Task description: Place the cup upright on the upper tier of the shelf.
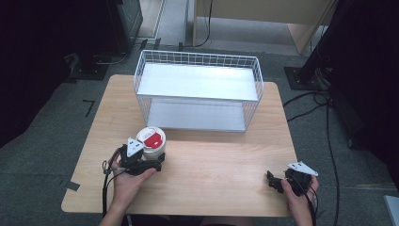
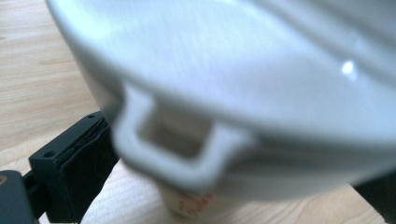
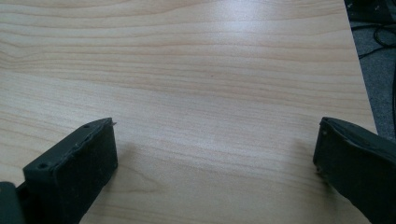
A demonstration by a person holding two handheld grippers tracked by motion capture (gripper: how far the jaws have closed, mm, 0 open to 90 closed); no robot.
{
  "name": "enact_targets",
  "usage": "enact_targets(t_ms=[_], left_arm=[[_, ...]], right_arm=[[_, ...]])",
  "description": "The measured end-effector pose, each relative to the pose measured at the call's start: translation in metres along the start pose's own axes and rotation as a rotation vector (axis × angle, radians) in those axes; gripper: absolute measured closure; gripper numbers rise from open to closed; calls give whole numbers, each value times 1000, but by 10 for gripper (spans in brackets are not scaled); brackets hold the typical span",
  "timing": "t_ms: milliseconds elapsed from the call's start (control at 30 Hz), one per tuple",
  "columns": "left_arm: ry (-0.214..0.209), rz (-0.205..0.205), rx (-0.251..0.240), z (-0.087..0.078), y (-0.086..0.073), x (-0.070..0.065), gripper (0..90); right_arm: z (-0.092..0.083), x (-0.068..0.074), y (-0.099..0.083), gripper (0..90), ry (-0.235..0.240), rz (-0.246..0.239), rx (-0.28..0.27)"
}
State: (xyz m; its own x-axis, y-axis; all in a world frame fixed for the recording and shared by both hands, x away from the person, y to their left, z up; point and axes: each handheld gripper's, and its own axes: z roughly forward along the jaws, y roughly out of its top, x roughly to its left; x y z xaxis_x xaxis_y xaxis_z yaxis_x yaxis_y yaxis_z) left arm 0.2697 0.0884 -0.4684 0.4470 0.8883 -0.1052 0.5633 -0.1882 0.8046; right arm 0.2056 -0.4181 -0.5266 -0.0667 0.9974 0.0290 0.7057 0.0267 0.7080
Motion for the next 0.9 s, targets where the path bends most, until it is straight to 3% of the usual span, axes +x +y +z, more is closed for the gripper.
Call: enact_targets(t_ms=[233, 433, 533, 900], left_arm=[[9, 9, -11, 4, 6, -3, 68], [16, 10, -23, 6, 7, -4, 68], [17, -8, -33, 11, 5, -4, 68], [40, 1, -62, 9, 6, -3, 91]], right_arm=[[0, 0, 0, 0, 0, 0, 0], [0, 0, 0, 0, 0, 0, 0], [0, 0, 0, 0, 0, 0, 0], [0, 0, 0, 0, 1, 1, -2]])
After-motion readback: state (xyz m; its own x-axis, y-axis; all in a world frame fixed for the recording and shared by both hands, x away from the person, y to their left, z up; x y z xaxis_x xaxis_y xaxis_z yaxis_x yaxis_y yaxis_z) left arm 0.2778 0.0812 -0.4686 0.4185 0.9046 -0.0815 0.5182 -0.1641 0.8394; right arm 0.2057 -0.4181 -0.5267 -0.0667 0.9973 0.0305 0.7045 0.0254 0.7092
